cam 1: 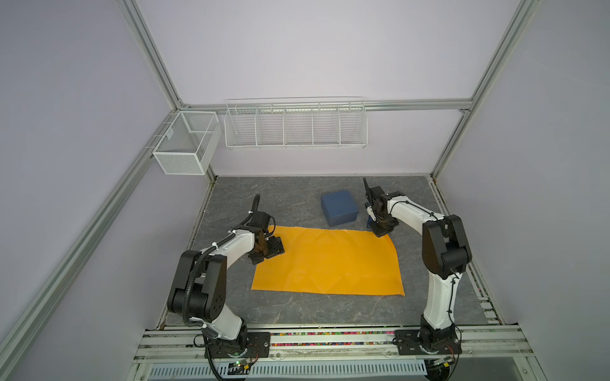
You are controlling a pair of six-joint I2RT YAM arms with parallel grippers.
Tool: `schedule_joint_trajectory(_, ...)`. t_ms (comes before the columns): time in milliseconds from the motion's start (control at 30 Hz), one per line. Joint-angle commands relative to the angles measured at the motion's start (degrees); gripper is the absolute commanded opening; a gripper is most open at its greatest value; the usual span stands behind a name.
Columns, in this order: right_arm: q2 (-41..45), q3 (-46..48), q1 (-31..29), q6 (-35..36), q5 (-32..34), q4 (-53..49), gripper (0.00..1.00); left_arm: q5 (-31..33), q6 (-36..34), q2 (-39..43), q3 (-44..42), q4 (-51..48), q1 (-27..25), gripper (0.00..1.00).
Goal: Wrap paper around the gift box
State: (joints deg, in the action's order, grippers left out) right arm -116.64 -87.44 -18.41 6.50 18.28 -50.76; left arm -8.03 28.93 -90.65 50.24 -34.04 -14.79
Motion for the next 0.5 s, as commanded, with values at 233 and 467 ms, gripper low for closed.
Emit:
schedule_joint_trajectory(233,-0.15,1.04,0.50,-0.54,-2.97,-0.73,0.12,-2.51,6.14,8.83,-7.92,-1.88,-3.69,0.85)
schedule_joint_trajectory(467,3.40,5.82,0.50,-2.78,-2.99,-0.80,0.13,-2.54,10.60,13.72,-13.01,-1.91,-7.15,0.85)
